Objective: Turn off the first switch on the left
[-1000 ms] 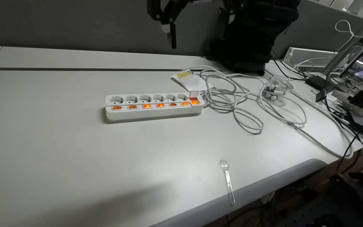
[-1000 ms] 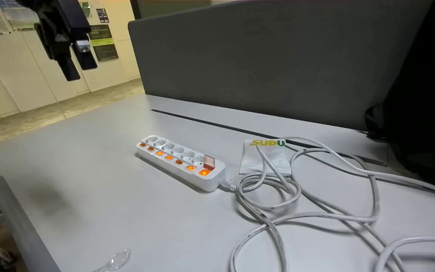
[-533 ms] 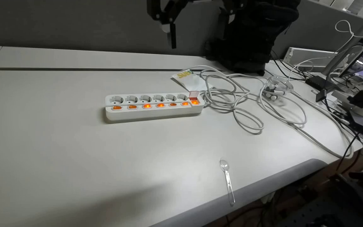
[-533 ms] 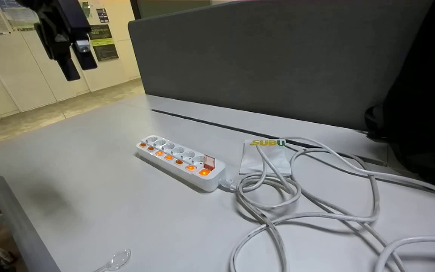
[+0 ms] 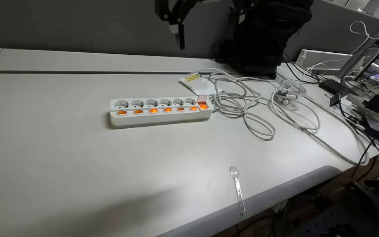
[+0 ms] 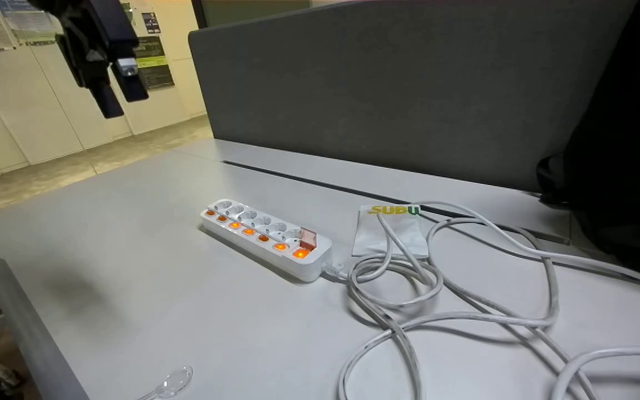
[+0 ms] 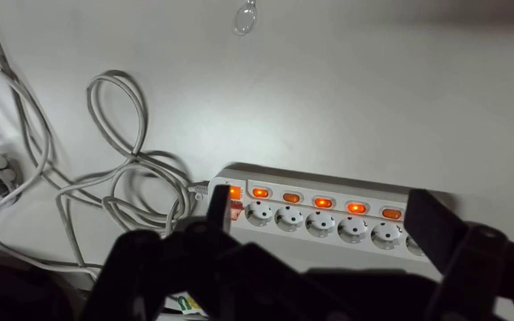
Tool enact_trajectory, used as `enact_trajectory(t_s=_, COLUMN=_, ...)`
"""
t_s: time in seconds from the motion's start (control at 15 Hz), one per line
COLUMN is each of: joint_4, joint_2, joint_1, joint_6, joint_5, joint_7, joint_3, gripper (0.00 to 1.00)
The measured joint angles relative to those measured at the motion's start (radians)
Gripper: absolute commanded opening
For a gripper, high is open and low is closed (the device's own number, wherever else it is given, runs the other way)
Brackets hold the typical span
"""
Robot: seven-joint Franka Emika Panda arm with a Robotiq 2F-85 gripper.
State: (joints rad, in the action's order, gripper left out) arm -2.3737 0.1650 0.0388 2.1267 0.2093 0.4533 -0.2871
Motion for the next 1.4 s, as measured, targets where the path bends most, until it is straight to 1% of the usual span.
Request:
enact_trajectory(t_s=0.13, joint_4=0.004, joint_2=-0.019, joint_1=0.0, joint_6=0.042, joint_5=0.037, joint_7=0.042, joint_3=0.013, gripper=1.0)
enact_trajectory(t_s=0.2, joint_4=0.01, joint_2=-0.037, joint_1=-0.001, joint_6=0.065, joint_5=0.057, joint_7=0.064, joint_3=0.021, gripper=0.93)
enact_trajectory(t_s=0.27, joint_4=0.021, joint_2=-0.062, joint_1=-0.001, joint_6=0.089, joint_5=0.077, joint_7=0.084, joint_3=0.028, gripper=0.74)
enact_trajectory(t_s=0.4, joint_4=0.056, joint_2=-0.13, joint_1=0.001, joint_6=0.129, joint_5=0.108, joint_7=0.106, joint_3=0.041, gripper=0.6)
enact_trajectory(t_s=0.47, joint_4=0.08, joint_2=-0.171, joint_1=0.005, joint_6=0.146, joint_5=0.122, joint_7=0.117, joint_3=0.048, gripper=0.51)
enact_trajectory(t_s=0.6, joint_4=0.137, joint_2=-0.258, joint_1=0.023, joint_6=0.172, joint_5=0.142, joint_7=0.135, joint_3=0.066, gripper=0.37)
enact_trajectory(t_s=0.73, joint_4=0.198, joint_2=-0.344, joint_1=0.057, joint_6=0.192, joint_5=0.15, joint_7=0.147, joint_3=0.089, gripper=0.25)
enact_trajectory(t_s=0.93, joint_4=0.283, joint_2=-0.458, joint_1=0.127, joint_6=0.226, joint_5=0.161, joint_7=0.168, joint_3=0.128, gripper=0.03)
enact_trajectory(t_s=1.07, joint_4=0.319, joint_2=-0.513, joint_1=0.176, joint_6=0.253, joint_5=0.161, joint_7=0.181, joint_3=0.15, gripper=0.0)
enact_trajectory(t_s=1.4, joint_4=0.352, joint_2=-0.601, joint_1=0.272, joint_6=0.32, joint_5=0.15, joint_7=0.203, joint_3=0.188, gripper=0.01)
